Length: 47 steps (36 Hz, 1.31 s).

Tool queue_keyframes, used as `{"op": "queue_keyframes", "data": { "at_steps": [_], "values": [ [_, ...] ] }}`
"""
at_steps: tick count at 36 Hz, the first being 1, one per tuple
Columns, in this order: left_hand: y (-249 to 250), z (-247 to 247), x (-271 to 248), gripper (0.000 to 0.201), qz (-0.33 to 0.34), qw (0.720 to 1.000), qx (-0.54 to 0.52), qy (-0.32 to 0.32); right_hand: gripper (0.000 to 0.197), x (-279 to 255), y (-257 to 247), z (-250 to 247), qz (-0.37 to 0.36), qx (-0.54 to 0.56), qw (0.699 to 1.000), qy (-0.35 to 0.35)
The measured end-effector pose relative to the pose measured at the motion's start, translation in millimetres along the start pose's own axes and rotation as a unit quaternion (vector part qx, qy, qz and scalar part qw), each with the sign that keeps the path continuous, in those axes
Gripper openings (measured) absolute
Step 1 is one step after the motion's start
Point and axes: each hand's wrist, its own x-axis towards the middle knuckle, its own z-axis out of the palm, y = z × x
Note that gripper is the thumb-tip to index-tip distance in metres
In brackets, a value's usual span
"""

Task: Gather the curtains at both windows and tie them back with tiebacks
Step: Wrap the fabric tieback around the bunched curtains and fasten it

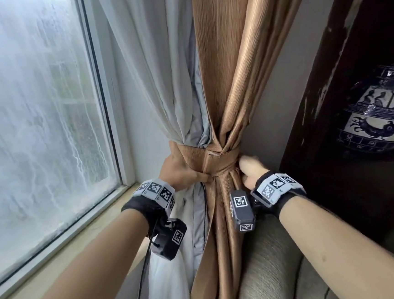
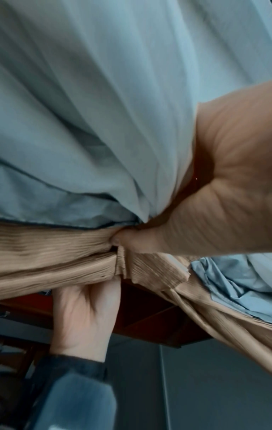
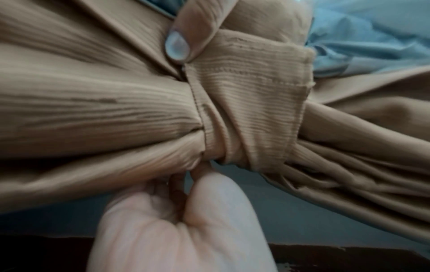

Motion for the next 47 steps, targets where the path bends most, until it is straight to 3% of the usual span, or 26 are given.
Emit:
{"op": "queue_keyframes", "data": {
  "at_steps": [3, 7, 13, 19, 24, 27, 32, 34, 38, 42, 47],
  "values": [
    [1, -2, -6, 0.114, -0.006, 1.000, -0.003, -0.004, 0.002, -2, 6, -6, -0.004, -0.023, 0.999, 0.022],
    [2, 1, -13, 0.107, -0.023, 1.000, -0.003, 0.007, 0.022, -10, 9, -10, 0.005, -0.094, 0.996, -0.006],
    [3, 1, -25, 0.099, -0.063, 0.998, -0.002, 0.007, 0.026, -15, 12, -15, 0.016, 0.012, 0.997, -0.068],
    [3, 1, -44, 0.092, -0.097, 0.995, 0.003, 0.014, 0.026, -26, 32, -4, 0.031, 0.078, 0.995, -0.045],
    [3, 3, -79, 0.095, -0.131, 0.990, 0.008, 0.048, 0.022, -33, 42, -16, 0.054, -0.013, 0.998, 0.014],
    [8, -6, -101, 0.084, -0.154, 0.985, 0.043, 0.059, 0.019, -47, 66, -24, 0.071, -0.053, 0.996, 0.010],
    [11, -35, -155, 0.055, -0.226, 0.969, 0.046, 0.089, 0.029, -98, 74, -4, 0.110, -0.043, 0.991, -0.068],
    [11, -56, -185, 0.043, -0.250, 0.962, 0.046, 0.101, 0.037, -127, 70, 13, 0.116, 0.000, 0.983, -0.139],
    [6, -110, -261, 0.025, -0.298, 0.945, 0.044, 0.129, 0.030, -210, 70, 53, 0.099, -0.022, 0.958, -0.269],
    [5, -173, -354, 0.020, -0.322, 0.921, 0.035, 0.215, 0.025, -315, 72, 87, 0.095, -0.054, 0.907, -0.406],
    [18, -240, -477, 0.022, -0.343, 0.885, 0.021, 0.316, 0.026, -453, 77, 125, 0.048, -0.103, 0.845, -0.522]
  ]
}}
